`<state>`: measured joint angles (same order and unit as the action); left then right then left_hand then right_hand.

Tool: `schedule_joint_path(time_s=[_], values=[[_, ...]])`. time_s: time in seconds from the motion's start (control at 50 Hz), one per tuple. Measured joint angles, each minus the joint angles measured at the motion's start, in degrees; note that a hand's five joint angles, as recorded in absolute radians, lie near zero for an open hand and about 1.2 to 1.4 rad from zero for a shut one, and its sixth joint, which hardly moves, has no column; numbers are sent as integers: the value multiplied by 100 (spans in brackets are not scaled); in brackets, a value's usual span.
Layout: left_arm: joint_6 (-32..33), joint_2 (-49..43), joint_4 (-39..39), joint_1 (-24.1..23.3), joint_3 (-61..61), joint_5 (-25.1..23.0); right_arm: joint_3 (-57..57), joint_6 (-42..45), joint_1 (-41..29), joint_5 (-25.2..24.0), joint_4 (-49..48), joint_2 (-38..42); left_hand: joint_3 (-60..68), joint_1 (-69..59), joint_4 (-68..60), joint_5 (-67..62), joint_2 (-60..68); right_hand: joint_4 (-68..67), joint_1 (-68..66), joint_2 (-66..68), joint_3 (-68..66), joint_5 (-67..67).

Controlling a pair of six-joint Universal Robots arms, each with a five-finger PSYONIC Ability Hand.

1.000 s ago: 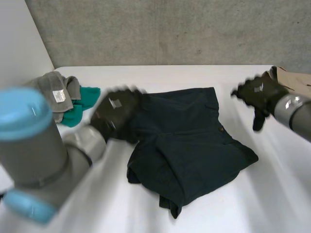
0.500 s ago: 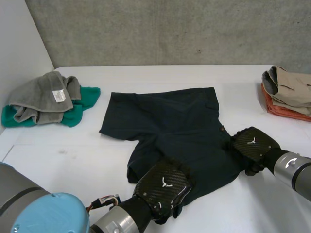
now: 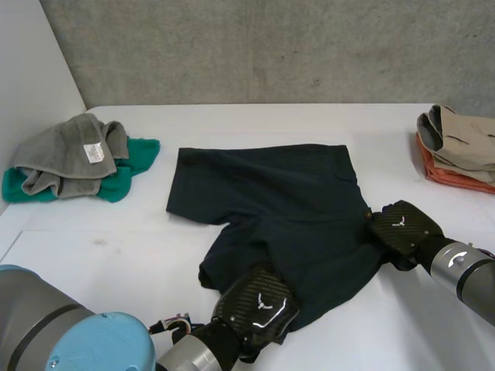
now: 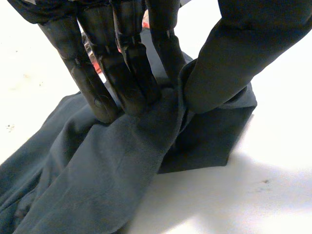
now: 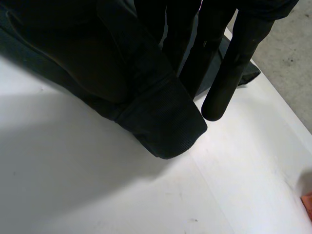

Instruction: Fold the laundry.

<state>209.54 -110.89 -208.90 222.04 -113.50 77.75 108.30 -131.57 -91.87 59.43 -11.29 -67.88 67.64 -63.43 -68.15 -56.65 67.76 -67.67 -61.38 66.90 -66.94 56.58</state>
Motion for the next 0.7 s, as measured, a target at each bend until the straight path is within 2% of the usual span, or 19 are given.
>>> schedule_joint_path(time_s=[0.1,0.2,0.3,0.32,0.34,0.42,0.56,0.7], values=[[-13,292,22,26,-8,407,34,-56,6,175,-45,-38,40,0,-40,-1,25,-75,-44,18,-38,69],[-48,1078,240,113,-97,921,91,-39,39,380,271,-540,40,0,-40,-1,25,-81,-44,18,-38,70],[-79,2202,950,333,-219,1121,-22,110,168,437,1332,-1395,40,0,-40,-1,58,-87,-44,18,-38,110],[-79,2202,950,333,-219,1121,-22,110,168,437,1332,-1395,40,0,-40,-1,58,-87,-44,18,-38,110],[-98,2609,1323,437,-236,1123,-123,228,280,436,1906,-1715,40,0,-40,-1,59,-87,-44,18,-38,119],[-228,3052,1878,613,-187,1069,-354,534,459,410,2860,-2080,40,0,-41,-1,59,-87,-44,18,-51,125],[-707,2947,2150,945,-23,990,-757,610,437,486,3442,-1958,40,0,-42,-1,59,-87,-44,18,-70,125],[-915,2011,1677,1390,299,979,-1328,201,-114,958,3065,-1229,40,0,-42,-1,59,-88,-133,18,-94,125]])
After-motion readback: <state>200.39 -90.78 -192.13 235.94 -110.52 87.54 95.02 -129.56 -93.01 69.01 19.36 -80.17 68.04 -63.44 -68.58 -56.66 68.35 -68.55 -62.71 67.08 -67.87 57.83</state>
